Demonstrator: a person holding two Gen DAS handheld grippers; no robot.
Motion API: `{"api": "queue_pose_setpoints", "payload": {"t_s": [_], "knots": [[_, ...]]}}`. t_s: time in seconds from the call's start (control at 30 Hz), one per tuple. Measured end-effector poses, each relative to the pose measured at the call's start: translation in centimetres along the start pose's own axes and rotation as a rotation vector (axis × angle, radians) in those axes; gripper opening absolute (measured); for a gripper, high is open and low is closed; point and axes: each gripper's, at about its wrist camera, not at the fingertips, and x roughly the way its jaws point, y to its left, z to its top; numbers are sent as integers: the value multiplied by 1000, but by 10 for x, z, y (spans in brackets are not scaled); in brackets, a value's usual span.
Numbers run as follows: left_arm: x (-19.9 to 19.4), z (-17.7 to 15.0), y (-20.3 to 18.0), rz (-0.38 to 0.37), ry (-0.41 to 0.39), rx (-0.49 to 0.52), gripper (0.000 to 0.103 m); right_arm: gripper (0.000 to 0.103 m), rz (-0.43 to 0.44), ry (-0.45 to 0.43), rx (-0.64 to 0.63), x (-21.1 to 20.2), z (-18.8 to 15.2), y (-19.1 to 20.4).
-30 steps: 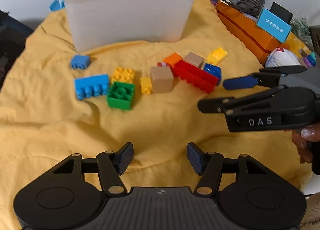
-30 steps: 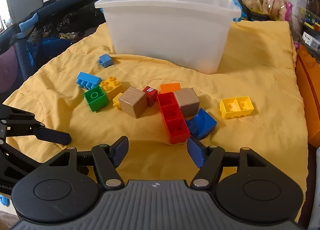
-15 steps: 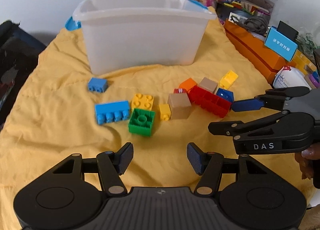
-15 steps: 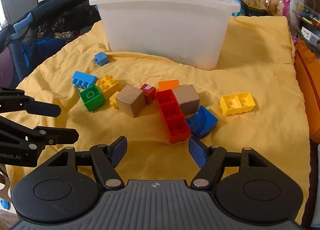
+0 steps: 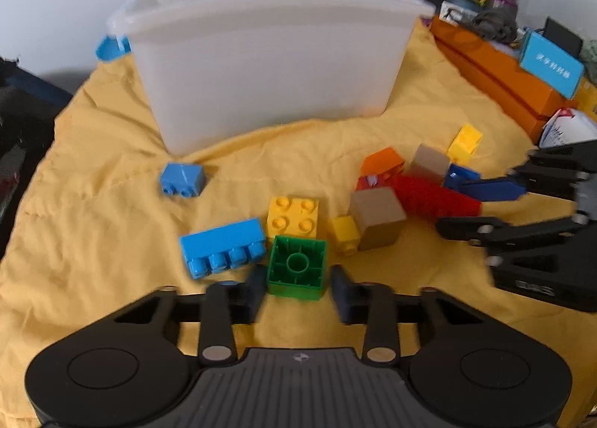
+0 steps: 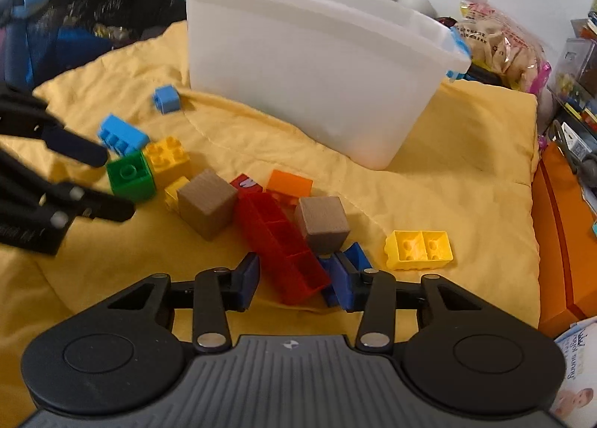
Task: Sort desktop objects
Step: 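Grasp the small square green brick with the left gripper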
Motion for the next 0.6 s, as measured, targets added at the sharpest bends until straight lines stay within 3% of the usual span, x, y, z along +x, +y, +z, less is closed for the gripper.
{"api": "queue_pose_setpoints", "payload": {"t_s": [0.2,0.4,0.53,0.6], "knots": [[-15,-11,7,-94,7,-62,34,28,51,14,35,-13,-9,2],[-37,-44,-13,-134,58,-18,34,27,175,51,179,-25,-17,-11],[-39,-46,-18,-116,46,-28,34,27,343,98,387,-30,-29,-31],[-38,-45,-19,-105,42,-30,34,32,358,112,484,-26,-37,-41]]}}
